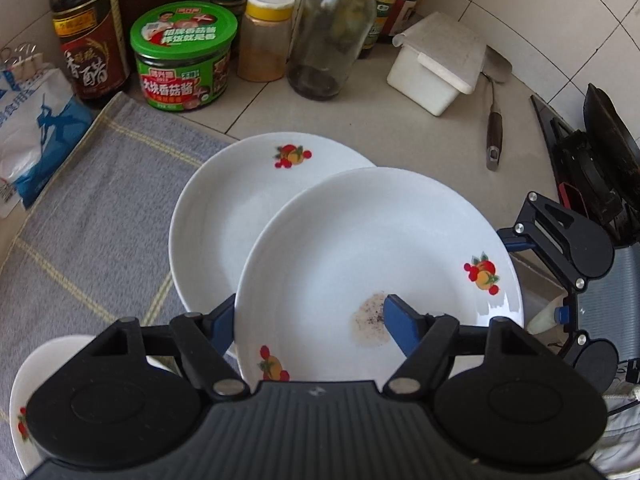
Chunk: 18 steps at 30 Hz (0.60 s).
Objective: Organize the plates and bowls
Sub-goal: 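Lower the stained plate onto the other plate with the left tool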
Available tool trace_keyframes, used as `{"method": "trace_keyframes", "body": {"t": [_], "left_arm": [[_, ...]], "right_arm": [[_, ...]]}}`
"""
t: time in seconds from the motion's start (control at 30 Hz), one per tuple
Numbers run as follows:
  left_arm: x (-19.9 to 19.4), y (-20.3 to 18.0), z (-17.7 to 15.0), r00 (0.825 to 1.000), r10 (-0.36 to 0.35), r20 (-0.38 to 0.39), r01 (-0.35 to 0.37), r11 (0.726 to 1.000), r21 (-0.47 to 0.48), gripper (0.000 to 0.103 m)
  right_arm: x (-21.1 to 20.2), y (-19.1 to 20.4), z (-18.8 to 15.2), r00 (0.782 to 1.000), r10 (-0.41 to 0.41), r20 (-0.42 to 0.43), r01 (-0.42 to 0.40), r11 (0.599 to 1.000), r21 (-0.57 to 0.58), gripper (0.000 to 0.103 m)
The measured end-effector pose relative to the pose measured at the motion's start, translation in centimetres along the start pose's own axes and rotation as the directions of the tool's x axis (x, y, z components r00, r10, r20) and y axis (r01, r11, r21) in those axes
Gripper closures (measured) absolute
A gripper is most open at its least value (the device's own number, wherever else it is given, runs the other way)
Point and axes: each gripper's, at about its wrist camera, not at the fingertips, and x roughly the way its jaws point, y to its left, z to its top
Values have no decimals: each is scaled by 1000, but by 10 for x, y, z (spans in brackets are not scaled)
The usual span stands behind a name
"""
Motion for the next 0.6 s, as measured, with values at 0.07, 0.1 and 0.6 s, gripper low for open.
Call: {"method": "trace_keyframes", "body": {"t": [0.07,0.1,0.6], "left_arm": [[5,1,6,1000,-3,-9,3,1000,2,29],[8,2,9,1000,-4,-12,5,1000,3,29],[37,11,31,999,-23,-41,24,999,22,29]], "right_arm": [[1,-3,0,1000,-6,-1,6,1000,8,0],[2,-5,0,1000,-8,-1,8,1000,13,0],[6,-21,0,1000,-25,1,25,996,82,0]]}}
